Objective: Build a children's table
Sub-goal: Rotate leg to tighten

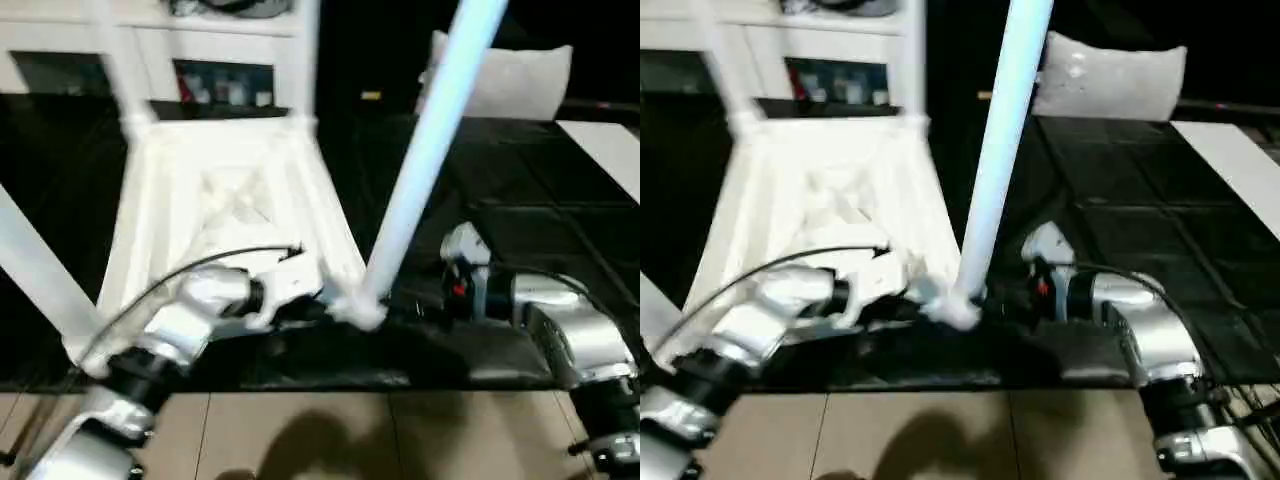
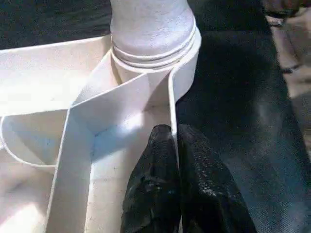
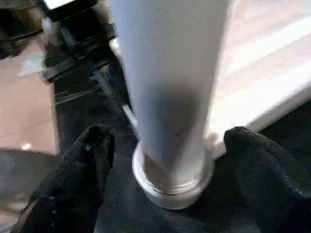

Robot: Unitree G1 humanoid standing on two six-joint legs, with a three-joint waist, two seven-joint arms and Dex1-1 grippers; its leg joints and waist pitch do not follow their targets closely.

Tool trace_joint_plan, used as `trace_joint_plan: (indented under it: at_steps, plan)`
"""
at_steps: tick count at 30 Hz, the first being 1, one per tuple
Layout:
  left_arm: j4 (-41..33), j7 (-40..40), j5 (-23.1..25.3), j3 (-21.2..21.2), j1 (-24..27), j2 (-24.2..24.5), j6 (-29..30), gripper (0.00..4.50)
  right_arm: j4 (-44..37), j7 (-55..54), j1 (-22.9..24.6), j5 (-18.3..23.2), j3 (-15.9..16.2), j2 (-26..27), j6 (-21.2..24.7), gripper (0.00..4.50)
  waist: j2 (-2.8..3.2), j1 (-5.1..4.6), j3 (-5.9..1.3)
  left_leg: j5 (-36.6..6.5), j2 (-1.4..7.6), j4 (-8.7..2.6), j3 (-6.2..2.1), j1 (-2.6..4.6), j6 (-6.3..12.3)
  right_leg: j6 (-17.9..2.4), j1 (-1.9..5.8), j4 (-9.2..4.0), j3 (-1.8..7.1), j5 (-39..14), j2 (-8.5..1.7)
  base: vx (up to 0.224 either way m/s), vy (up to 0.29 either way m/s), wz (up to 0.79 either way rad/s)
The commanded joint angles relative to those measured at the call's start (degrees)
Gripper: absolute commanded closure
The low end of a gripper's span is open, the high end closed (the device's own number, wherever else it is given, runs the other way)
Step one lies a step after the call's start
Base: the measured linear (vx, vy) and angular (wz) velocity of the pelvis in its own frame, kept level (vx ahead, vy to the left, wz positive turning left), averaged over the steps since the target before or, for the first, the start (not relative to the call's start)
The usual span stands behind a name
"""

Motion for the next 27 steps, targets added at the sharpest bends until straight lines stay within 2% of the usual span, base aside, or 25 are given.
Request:
trace_joint_plan:
  at_steps: [1,3,4,5,10,18,23,26,27]
  plan:
    - [-1.0,-3.6,0.4,-3.4,0.7,0.1,-1.8,4.50,0.7,2.5,-1.0,0.3,0.9,-1.2,-1.4,0.94,-0.33,-0.11,-3.38,-5.8,3.91,-3.71,-1.01,0.50,4.67,-14.6,2.53,-3.91,3.14,-2.6,-5.01,0.000,0.000,0.00]
    - [-1.0,-3.6,0.4,-3.4,0.7,0.1,-1.8,4.50,0.7,2.5,-1.0,0.3,0.9,-1.2,-1.4,1.07,-0.32,-0.04,-3.33,-6.1,3.91,-3.79,-0.98,0.56,4.30,-14.5,2.50,-4.01,3.21,-3.0,-5.01,0.000,0.000,0.00]
    - [-1.4,-5.7,0.2,-4.2,0.6,1.0,-3.3,4.50,2.2,5.6,-1.6,0.3,2.4,-1.2,-2.3,1.30,-0.60,0.00,-3.40,-6.5,3.85,-3.71,-0.98,0.51,4.20,-14.5,2.57,-3.94,3.16,-3.3,-5.03,0.000,0.000,0.00]
    - [-1.5,-6.2,0.2,-4.4,0.6,1.2,-3.7,4.50,2.6,6.7,-1.8,0.4,2.9,-1.0,-2.2,1.35,-0.62,-0.01,-3.36,-6.8,3.81,-3.75,-0.98,0.33,4.21,-14.4,2.65,-4.03,3.13,-4.1,-5.08,0.000,0.000,0.00]
    - [-1.0,-6.9,0.1,-4.6,0.4,1.4,-4.5,4.50,4.2,7.8,-2.5,0.3,3.8,0.1,-2.7,1.72,-0.48,0.68,-3.43,-6.0,3.95,-3.68,-0.90,0.62,4.12,-14.4,2.45,-3.77,3.16,-2.7,-4.98,0.000,0.000,0.00]
    - [-0.8,-7.4,0.3,-4.5,0.7,1.7,-5.3,4.50,5.2,8.3,-2.5,0.7,3.9,1.1,-3.3,2.43,-0.56,0.80,-3.51,-6.0,3.88,-3.70,-0.94,0.59,3.53,-14.3,2.54,-3.71,3.14,-2.4,-4.96,0.000,0.000,0.00]
    - [-1.2,-7.0,-0.3,-4.2,1.1,1.5,-3.7,4.50,3.0,8.6,-1.0,2.3,3.4,1.3,-1.2,2.52,-0.64,0.82,-3.48,-5.5,3.86,-3.67,-0.89,0.54,3.84,-14.3,2.58,-3.64,3.14,-2.0,-4.87,0.000,0.000,0.00]
    - [-1.9,-5.0,-0.8,-3.3,1.5,0.8,0.1,4.50,0.0,6.4,0.3,3.7,2.6,2.0,2.1,2.53,-0.55,0.90,-3.43,-6.0,3.97,-3.78,-0.96,0.58,3.73,-14.3,2.53,-3.74,3.12,-2.7,-4.95,0.000,0.000,0.00]
    - [-2.4,-3.1,-0.8,-2.6,1.5,0.0,2.7,4.50,-1.4,2.2,0.8,2.6,2.4,3.0,3.7,2.53,-0.43,0.78,-3.32,-6.3,3.97,-3.90,-0.98,0.60,3.17,-13.9,2.45,-3.82,3.22,-3.5,-4.91,0.000,0.000,0.00]
